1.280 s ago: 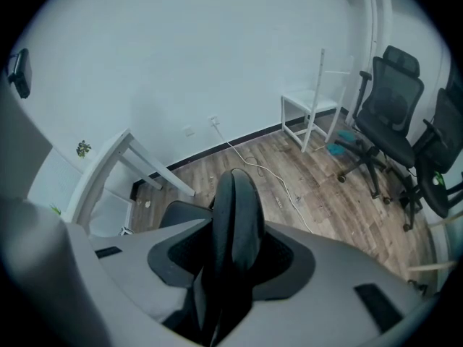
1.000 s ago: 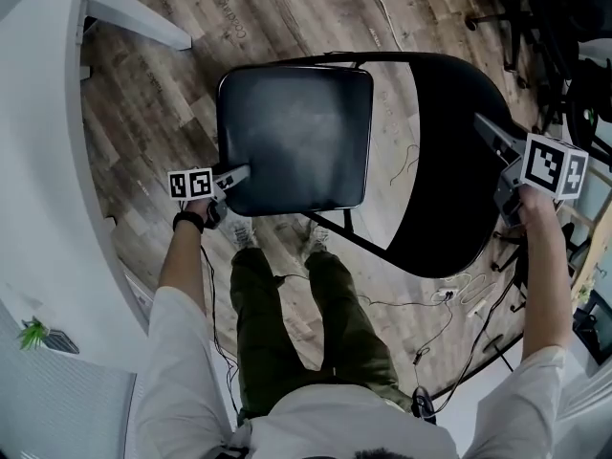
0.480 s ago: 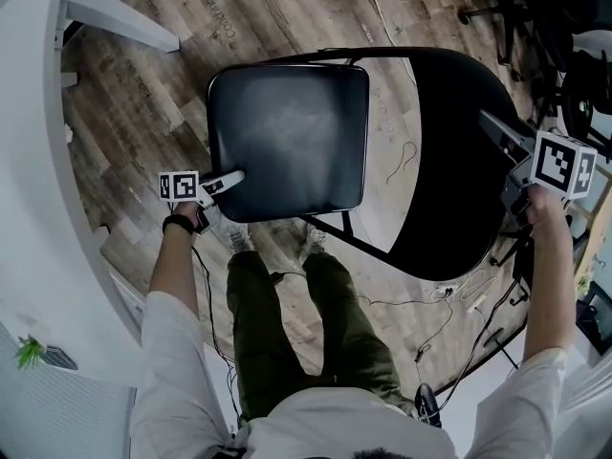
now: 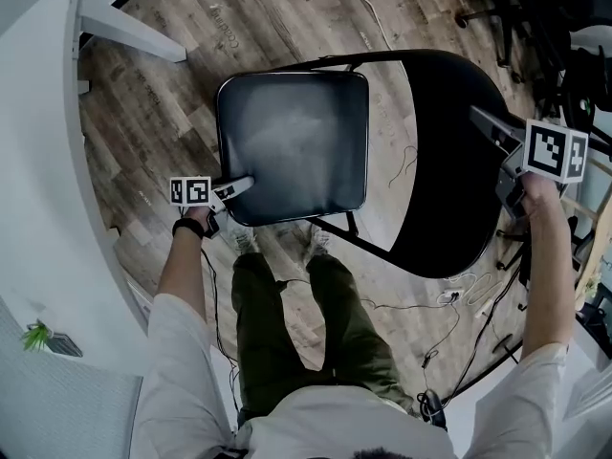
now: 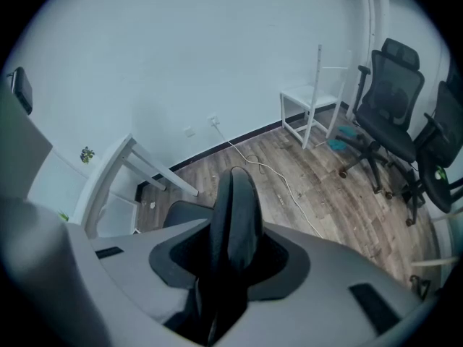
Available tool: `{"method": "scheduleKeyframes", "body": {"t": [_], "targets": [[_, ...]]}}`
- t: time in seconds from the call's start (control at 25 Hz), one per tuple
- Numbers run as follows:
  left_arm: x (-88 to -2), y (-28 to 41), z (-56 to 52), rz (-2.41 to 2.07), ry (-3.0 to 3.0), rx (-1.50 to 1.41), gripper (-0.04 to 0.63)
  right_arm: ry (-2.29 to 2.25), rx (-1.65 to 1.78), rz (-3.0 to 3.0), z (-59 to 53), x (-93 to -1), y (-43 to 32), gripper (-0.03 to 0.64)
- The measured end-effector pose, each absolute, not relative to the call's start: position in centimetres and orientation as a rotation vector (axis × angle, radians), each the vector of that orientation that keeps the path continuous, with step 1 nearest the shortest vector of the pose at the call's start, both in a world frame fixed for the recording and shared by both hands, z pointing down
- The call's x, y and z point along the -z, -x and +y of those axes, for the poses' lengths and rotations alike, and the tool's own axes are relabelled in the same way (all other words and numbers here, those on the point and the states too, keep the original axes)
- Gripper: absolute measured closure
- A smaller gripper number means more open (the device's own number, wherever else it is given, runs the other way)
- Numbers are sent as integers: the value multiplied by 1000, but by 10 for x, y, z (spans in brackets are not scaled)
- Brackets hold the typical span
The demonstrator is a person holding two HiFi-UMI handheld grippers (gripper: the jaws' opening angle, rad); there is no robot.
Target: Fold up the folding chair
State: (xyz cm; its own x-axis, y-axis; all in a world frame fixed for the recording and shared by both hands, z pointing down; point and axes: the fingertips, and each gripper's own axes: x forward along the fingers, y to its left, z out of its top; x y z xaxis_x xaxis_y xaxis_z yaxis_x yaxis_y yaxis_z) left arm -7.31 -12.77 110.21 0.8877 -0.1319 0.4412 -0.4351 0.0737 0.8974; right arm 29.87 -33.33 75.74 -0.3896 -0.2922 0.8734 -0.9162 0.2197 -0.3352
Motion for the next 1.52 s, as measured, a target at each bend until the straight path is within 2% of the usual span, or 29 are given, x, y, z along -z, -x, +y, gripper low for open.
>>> {"method": "scheduleKeyframes", "body": {"t": [0.6,0.92,1.52], "targets": [[-997,-3,-112,-427,-1529,-425,279,-1061,-1263,-1810,-328,-690,-320,515],[-959,-33,-109,-451,-1535,-456,279,-1030,-1299,-1816,-324,-667,-310,535],[-888,-91,-98,-479,-1526,-472,259,-1037,-1352,-1760,-314,-631,-288,518]]}}
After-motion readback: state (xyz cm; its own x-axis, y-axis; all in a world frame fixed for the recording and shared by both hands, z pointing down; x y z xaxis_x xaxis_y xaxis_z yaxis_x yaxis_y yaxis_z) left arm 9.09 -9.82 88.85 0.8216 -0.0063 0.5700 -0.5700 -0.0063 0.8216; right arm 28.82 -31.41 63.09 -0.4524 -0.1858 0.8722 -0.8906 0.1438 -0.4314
